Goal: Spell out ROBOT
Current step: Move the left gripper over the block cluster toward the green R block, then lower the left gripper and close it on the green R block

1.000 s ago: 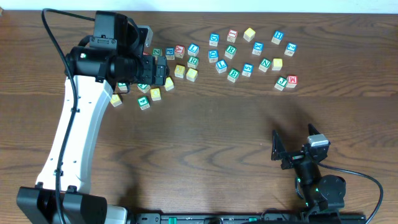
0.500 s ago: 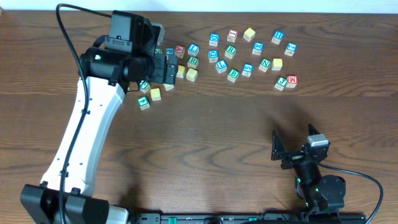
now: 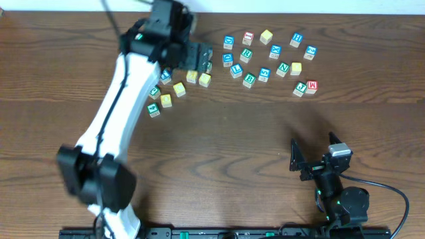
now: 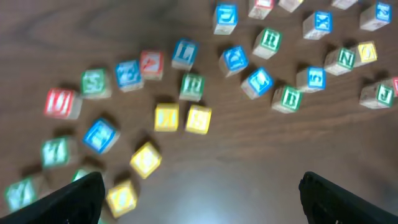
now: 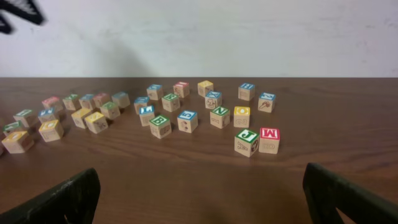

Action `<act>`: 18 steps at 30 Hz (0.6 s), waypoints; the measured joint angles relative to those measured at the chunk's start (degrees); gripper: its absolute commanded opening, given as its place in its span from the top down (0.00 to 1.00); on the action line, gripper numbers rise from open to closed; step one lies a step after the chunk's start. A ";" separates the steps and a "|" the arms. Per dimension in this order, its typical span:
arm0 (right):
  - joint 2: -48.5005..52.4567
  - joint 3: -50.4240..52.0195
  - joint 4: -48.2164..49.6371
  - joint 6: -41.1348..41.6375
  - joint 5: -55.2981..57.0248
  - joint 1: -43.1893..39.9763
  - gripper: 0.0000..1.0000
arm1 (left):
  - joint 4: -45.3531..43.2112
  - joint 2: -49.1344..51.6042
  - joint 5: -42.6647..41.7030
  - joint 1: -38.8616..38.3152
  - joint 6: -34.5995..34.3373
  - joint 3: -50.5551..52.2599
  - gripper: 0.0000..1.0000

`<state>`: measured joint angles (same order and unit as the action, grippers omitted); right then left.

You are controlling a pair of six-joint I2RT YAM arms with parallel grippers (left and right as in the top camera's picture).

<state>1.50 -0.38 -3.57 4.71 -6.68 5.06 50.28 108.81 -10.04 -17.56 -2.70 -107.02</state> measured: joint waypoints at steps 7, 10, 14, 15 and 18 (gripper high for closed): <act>0.00 0.00 0.00 0.00 -0.02 0.00 0.01 | 0.72 11.50 1.42 -2.19 6.32 -7.15 0.06; 0.00 0.00 -0.02 0.00 0.00 0.00 0.01 | 0.50 15.21 1.42 -2.64 8.63 -7.15 0.09; 0.00 0.00 0.00 0.00 -0.02 0.00 0.01 | -1.70 19.87 1.44 -2.80 10.27 -7.15 0.10; 0.00 0.00 0.00 0.00 -0.02 0.00 0.01 | -2.56 20.79 1.44 -2.80 10.49 -7.15 0.10; 0.00 0.00 0.00 0.00 -0.02 0.00 0.01 | -5.18 23.26 1.44 -2.80 10.73 -7.15 0.11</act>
<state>1.50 -0.38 -3.57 4.71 -6.70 5.06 45.10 132.07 -8.60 -20.36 8.03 -114.17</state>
